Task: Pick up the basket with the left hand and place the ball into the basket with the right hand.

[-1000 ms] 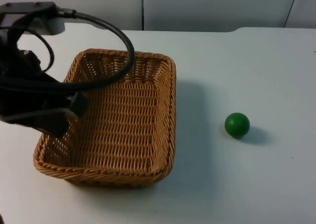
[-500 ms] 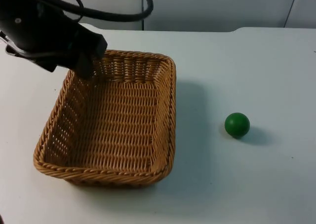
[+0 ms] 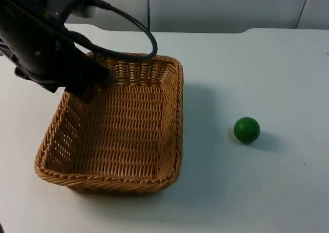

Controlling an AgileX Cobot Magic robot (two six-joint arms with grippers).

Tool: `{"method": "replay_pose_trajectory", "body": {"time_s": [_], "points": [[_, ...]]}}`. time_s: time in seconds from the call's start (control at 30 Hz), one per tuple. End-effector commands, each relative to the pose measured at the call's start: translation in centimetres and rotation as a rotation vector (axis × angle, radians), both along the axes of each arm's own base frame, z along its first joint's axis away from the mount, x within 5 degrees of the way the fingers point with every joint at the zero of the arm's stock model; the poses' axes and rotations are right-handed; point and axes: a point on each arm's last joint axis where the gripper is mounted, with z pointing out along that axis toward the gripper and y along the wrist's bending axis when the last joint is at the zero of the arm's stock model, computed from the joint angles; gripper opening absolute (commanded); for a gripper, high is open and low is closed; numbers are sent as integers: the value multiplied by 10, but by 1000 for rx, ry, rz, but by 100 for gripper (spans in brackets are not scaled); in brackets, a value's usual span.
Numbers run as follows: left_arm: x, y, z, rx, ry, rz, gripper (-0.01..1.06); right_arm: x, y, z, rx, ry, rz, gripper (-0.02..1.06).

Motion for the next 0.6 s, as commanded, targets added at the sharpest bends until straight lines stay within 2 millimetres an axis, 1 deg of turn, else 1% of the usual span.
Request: {"method": "replay_pose_trajectory", "body": {"time_s": [0.0,0.03,0.13,0.2,0.33,0.37,0.43,0.5,0.57], "points": [[6,-4,-10,0,-20,-10,60,-1,0,2,0,-14,3,0],[6,-4,-10,0,-20,-10,60,-1,0,2,0,-14,3,0],[12,-3,-27,20,-18,-26,60,-1,0,2,0,-14,3,0],[13,-2,-31,20,-15,-23,60,-1,0,2,0,-14,3,0],[19,17,-44,27,27,41,60,-1,0,2,0,-14,3,0],[19,17,-44,27,27,41,60,-1,0,2,0,-14,3,0],[21,29,-50,14,61,100,60,-1,0,2,0,-14,3,0],[22,34,-51,8,71,124,60,-1,0,2,0,-14,3,0],[22,34,-51,3,72,132,59,-1,0,2,0,-14,3,0]]}}
